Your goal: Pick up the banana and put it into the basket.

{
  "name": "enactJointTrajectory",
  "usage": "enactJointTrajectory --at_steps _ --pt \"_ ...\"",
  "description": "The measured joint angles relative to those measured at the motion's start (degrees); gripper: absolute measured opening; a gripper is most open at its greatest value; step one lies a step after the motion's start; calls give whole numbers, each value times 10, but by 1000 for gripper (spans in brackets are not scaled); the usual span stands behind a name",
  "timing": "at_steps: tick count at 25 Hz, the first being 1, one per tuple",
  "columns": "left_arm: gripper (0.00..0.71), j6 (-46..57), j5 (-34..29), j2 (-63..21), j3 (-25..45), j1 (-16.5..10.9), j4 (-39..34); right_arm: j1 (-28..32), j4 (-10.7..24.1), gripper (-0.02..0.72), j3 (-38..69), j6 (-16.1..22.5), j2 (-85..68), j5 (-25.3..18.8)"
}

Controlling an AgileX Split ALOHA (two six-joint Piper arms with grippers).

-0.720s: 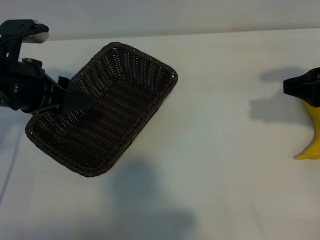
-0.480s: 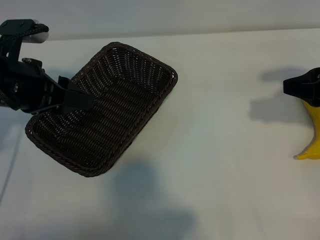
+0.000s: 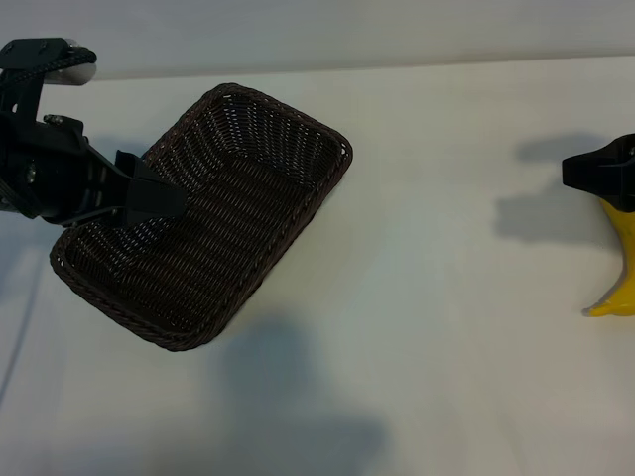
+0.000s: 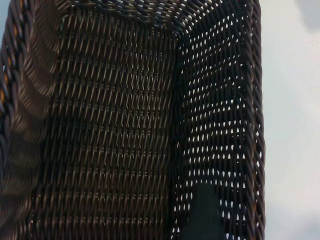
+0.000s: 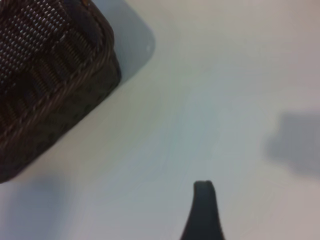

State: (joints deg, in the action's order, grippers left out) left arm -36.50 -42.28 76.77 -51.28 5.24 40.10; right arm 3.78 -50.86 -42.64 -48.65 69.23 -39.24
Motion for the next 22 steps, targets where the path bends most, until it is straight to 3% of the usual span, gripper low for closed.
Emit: enactJointTrajectory --at_steps 16,22 --pt "587 8 21 0 0 0 3 0 0 572 0 0 0 0" --pt "587 141 -8 -1 0 0 -56 0 0 572 0 0 0 0"
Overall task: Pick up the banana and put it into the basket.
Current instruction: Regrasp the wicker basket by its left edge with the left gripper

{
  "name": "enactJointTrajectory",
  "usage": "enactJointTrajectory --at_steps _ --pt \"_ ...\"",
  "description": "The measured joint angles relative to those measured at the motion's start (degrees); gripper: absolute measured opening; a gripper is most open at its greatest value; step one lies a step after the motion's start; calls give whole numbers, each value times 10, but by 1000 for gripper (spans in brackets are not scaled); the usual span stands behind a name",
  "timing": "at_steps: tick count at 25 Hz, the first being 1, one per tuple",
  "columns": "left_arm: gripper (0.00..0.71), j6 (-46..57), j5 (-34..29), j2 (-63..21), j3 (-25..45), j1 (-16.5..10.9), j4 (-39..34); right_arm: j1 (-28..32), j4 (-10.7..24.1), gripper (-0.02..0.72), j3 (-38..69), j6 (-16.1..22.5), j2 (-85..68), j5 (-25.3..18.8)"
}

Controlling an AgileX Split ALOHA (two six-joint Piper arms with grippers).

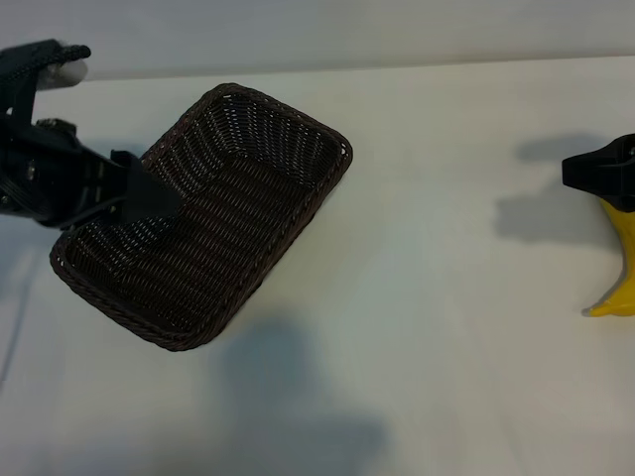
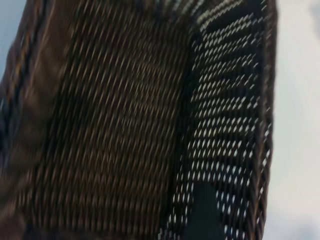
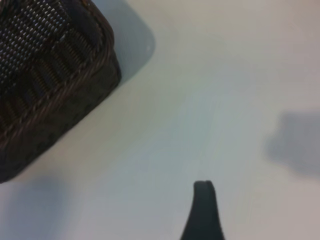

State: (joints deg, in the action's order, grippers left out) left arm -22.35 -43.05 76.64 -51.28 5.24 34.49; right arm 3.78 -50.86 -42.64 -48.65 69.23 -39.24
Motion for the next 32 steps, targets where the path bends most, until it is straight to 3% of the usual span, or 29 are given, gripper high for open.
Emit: enactJointTrajectory --at_steps 7,11,16,23,32 --pt "587 258 -65 -43 -12 0 -163 0 0 572 0 0 0 0" --pt "587 364 -77 -65 -13 0 -210 0 0 572 0 0 0 0" --pt "587 451 -69 -69 -13 0 -214 0 0 572 0 0 0 0" --pt "587 585 -109 -50 -14 0 -230 0 0 572 0 0 0 0" --pt "587 636 -118 21 -11 0 -234 0 0 572 0 0 0 0"
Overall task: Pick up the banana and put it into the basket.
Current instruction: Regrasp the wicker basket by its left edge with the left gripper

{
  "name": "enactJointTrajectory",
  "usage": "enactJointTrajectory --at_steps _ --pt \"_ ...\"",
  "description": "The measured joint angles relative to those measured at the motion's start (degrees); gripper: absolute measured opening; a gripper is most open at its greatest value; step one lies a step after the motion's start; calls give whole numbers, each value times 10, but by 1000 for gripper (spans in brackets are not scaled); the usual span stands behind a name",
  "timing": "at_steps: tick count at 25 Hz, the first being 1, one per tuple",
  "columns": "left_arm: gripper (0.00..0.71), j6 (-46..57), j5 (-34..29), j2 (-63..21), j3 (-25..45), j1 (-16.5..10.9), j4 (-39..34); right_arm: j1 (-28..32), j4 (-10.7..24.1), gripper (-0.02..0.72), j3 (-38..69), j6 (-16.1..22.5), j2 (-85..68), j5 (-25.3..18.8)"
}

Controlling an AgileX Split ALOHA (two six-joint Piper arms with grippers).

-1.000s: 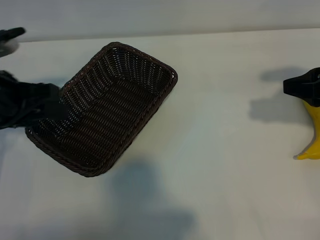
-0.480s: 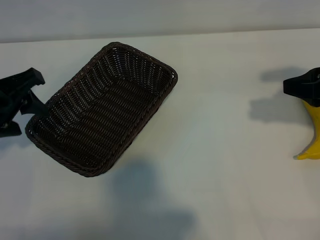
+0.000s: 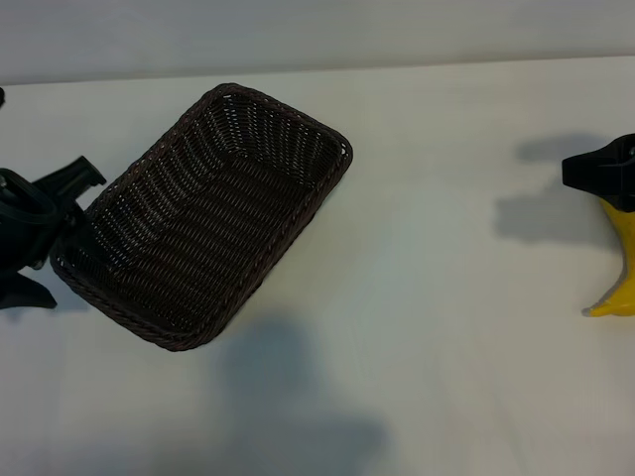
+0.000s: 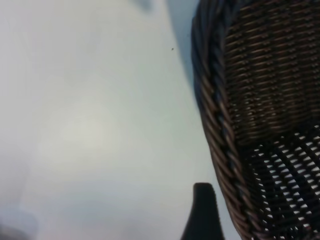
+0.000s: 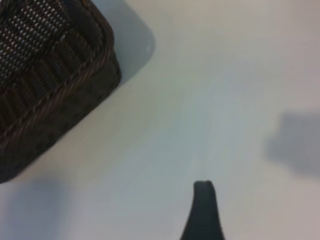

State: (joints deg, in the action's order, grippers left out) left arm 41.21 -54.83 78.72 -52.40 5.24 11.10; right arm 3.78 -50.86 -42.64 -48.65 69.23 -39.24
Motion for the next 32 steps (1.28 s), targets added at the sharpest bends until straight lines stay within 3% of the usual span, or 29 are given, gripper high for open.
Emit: enactJointTrajectory --at_steps 32 --pt "587 57 28 67 0 0 -25 -1 0 572 0 0 0 0"
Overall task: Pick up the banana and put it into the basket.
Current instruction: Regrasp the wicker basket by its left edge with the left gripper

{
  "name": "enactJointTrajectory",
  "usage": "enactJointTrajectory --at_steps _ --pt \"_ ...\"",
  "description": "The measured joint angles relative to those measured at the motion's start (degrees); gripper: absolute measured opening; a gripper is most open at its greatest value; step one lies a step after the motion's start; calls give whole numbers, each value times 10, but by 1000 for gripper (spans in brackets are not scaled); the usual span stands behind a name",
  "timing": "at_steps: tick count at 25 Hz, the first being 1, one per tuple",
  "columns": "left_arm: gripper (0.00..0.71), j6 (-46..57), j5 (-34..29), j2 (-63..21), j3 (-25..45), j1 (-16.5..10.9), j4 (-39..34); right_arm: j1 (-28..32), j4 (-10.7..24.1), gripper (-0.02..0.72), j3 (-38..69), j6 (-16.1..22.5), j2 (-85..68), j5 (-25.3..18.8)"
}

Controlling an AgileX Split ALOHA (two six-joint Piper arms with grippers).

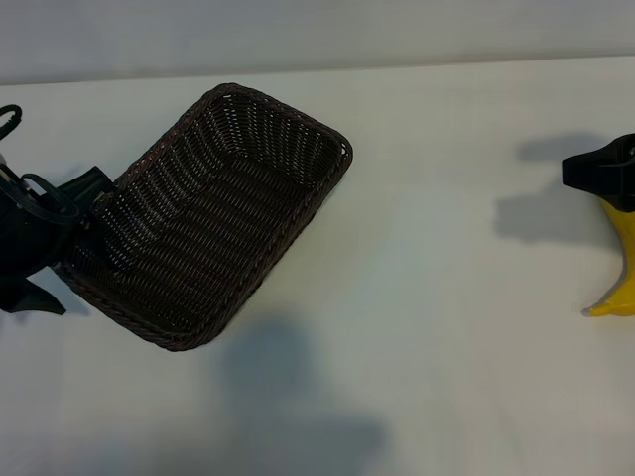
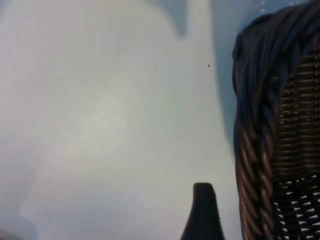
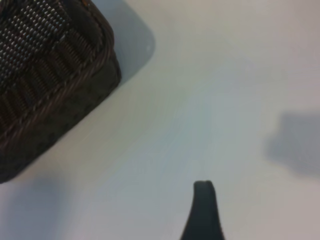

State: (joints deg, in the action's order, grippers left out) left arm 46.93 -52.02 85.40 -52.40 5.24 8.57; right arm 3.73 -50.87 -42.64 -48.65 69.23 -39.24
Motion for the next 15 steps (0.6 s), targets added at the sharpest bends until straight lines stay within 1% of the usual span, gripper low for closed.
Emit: enactJointTrajectory --at_steps 4,8,11,15 --pt "587 0 3 11 4 0 1 0 0 572 0 0 0 0" --pt "587 2 29 11 42 0 9 0 0 572 0 0 0 1" --pt "587 -1 72 11 80 0 26 0 0 572 0 0 0 1" --pt "587 -10 128 16 105 0 50 0 0 572 0 0 0 2"
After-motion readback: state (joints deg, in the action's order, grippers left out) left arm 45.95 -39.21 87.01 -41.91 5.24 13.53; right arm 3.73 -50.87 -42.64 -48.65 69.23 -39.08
